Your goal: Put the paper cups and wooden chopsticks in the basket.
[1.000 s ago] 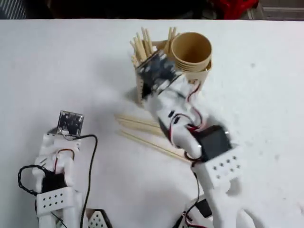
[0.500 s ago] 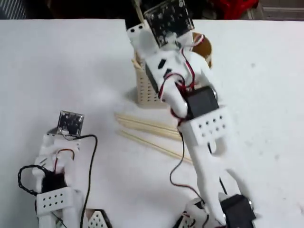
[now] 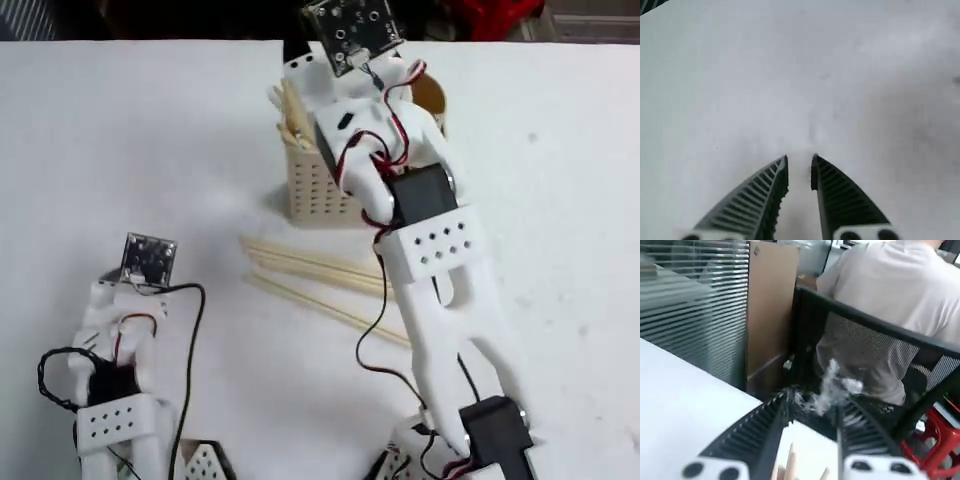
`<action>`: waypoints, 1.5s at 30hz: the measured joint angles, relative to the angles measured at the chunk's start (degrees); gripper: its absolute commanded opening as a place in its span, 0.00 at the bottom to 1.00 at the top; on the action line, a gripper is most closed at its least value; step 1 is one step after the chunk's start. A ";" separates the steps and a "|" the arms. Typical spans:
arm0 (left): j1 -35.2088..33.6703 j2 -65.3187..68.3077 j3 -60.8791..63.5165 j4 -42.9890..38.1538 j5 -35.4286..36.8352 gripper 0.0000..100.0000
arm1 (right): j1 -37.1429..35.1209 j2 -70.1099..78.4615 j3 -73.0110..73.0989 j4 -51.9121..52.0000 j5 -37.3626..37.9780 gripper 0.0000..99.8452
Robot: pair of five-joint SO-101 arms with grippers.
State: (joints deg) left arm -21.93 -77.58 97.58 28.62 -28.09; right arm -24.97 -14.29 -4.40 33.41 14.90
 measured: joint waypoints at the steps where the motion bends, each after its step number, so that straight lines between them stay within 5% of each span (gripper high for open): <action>1: 0.00 0.00 0.00 0.00 0.00 0.09 | 0.00 0.00 0.00 1.41 0.00 0.03; 11: 0.00 0.00 0.00 0.00 0.00 0.09 | -0.26 -10.46 -0.09 35.16 0.44 0.03; 17: 0.00 0.00 0.00 0.00 0.00 0.09 | -7.21 -16.18 6.33 48.53 12.04 0.03; 29: 0.00 0.00 0.00 0.00 0.00 0.09 | -14.51 -17.05 41.67 28.40 17.67 0.03; 45: 0.00 0.00 0.00 0.00 0.00 0.09 | -15.03 -7.47 55.03 10.64 17.67 0.13</action>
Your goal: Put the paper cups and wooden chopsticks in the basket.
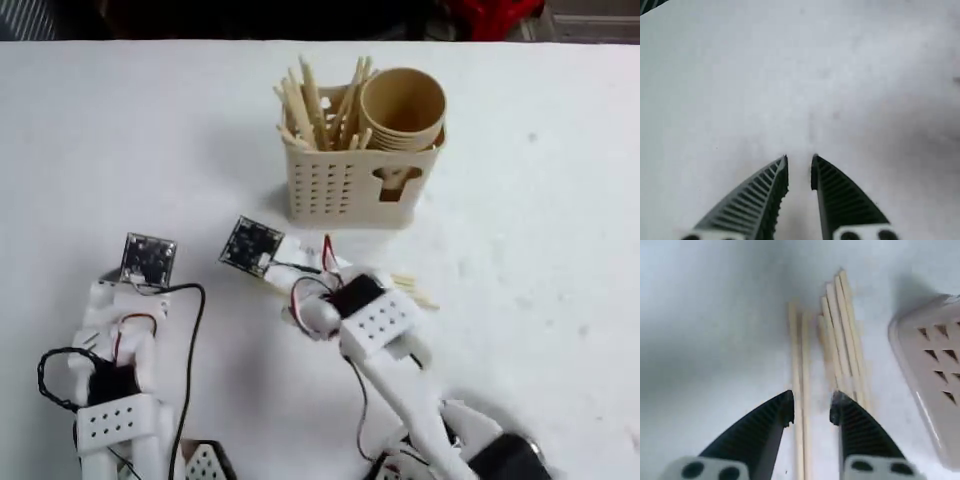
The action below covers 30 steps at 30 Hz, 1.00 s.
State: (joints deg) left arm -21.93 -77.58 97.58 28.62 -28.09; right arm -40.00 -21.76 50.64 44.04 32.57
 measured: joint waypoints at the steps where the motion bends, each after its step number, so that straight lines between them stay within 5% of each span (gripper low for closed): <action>1: 0.00 0.00 0.00 0.00 0.00 0.09 | -0.09 2.55 -0.35 -0.53 0.00 0.13; 19: 0.00 0.00 0.00 0.00 0.00 0.09 | 2.46 25.76 -13.36 0.53 0.44 0.13; 24: 0.00 0.00 0.00 0.00 0.00 0.09 | 2.81 28.31 -17.05 3.43 0.44 0.01; 30: 0.00 0.00 0.00 0.00 0.00 0.09 | 5.45 25.49 -17.41 5.19 -0.79 0.02</action>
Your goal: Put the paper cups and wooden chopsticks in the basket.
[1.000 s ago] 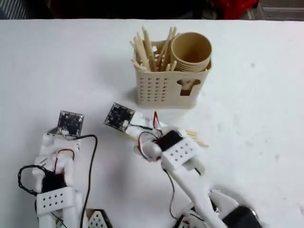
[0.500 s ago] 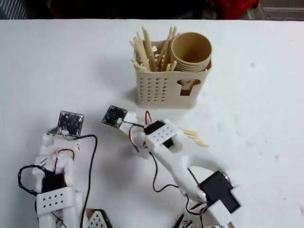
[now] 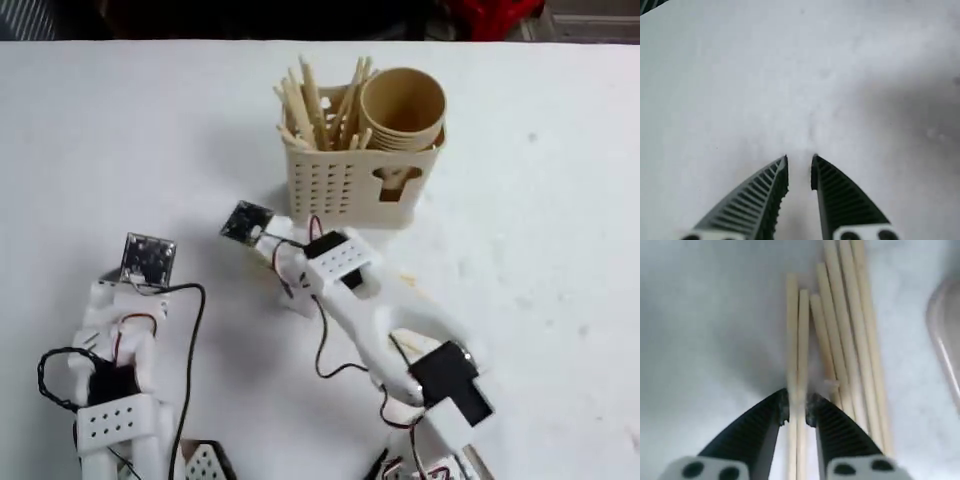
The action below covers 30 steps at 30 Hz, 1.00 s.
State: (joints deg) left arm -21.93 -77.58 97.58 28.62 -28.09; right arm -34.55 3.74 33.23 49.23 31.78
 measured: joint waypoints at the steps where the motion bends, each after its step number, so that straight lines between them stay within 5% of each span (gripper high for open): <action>1: 0.00 0.00 0.00 0.00 0.00 0.09 | 0.70 -1.41 0.00 0.35 -0.70 0.02; 14: 0.00 0.00 0.00 0.00 0.00 0.09 | 2.37 -21.19 10.64 -0.44 -1.14 0.03; 20: 0.00 0.00 0.00 0.00 0.00 0.09 | 0.62 -16.53 12.31 -6.59 -1.14 0.17; 30: 0.00 0.00 0.00 0.00 0.00 0.09 | 0.62 -7.12 10.11 -8.97 -1.14 0.14</action>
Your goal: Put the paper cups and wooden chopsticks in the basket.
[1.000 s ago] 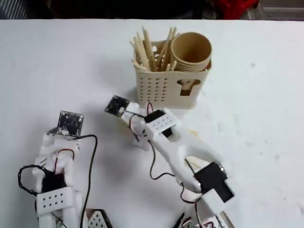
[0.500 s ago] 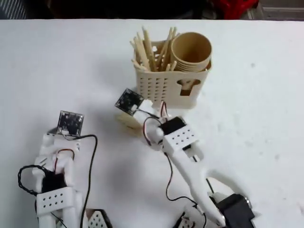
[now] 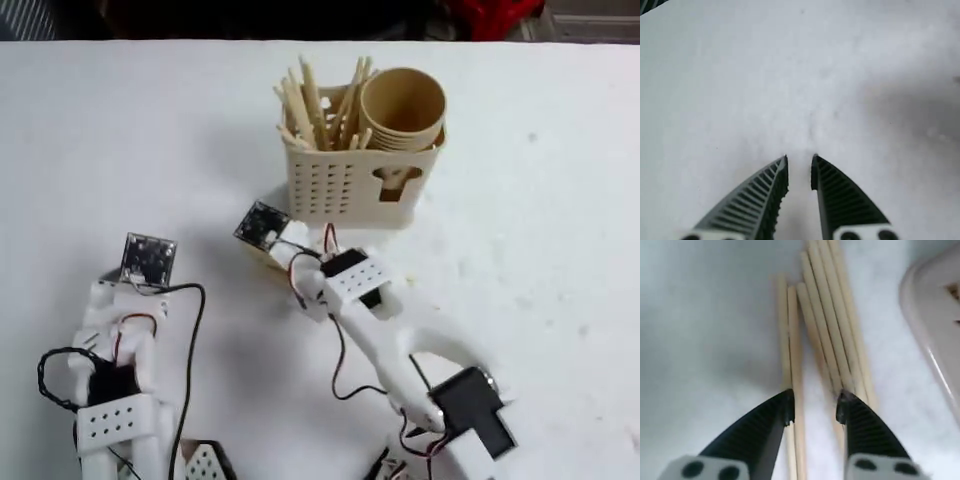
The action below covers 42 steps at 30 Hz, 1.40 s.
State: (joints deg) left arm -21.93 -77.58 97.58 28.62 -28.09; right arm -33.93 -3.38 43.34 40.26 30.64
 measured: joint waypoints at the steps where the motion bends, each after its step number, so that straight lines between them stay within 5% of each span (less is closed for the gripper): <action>1: 0.00 0.00 0.00 0.00 0.00 0.09 | 0.00 0.53 -0.26 0.00 0.00 0.14; 7: 0.00 0.00 0.00 0.00 0.00 0.09 | 0.09 4.75 -3.87 0.44 -0.09 0.14; 12: 0.00 0.00 0.00 0.00 0.00 0.09 | 0.09 7.03 -6.77 2.64 -0.09 0.01; 20: 0.00 0.00 0.00 0.00 0.00 0.09 | 0.09 6.15 -7.21 3.78 -0.09 0.02; 35: 0.00 0.00 0.00 0.00 0.00 0.09 | -0.09 -23.03 0.70 8.79 -0.53 0.02; 42: 0.00 0.00 0.00 0.00 0.00 0.09 | 1.41 -40.62 -5.45 10.64 -8.35 0.02</action>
State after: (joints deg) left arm -21.93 -77.58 97.58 28.62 -28.09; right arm -32.53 -44.00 37.89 50.90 22.29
